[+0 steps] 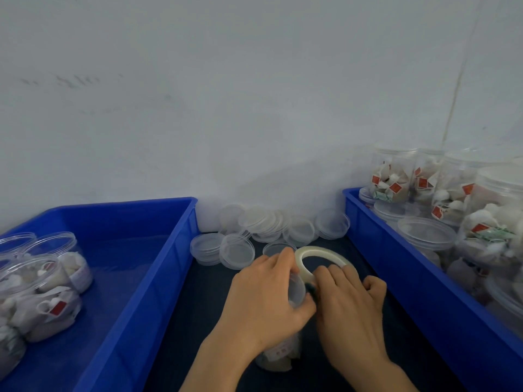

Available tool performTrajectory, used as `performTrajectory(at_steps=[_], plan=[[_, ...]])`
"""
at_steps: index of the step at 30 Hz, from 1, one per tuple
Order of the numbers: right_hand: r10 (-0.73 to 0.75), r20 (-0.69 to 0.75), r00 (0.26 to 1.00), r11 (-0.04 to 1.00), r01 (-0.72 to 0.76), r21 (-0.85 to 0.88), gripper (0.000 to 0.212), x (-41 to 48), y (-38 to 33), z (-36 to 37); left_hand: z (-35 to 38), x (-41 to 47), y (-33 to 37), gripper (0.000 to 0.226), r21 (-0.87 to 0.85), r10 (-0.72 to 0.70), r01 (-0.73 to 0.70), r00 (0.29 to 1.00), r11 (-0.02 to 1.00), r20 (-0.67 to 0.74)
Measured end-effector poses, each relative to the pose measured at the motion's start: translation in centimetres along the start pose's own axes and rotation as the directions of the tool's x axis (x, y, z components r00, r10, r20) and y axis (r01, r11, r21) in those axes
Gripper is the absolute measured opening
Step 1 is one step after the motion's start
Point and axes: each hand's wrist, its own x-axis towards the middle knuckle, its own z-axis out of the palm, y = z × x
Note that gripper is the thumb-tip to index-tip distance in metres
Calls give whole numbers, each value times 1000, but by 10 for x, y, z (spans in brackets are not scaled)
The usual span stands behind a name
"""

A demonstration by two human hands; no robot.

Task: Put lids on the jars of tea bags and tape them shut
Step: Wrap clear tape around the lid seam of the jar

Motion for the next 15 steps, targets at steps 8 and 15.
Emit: performTrajectory(at_steps=[8,15], plan=[[74,50,996,994,-69,-90,33,8,-8,11,1,3,0,36,18,-5,5,1000,1000,13],[112,-36,993,983,-116,-145,23,13,-8,29,2,5,3,34,76,-66,65,998,995,15]])
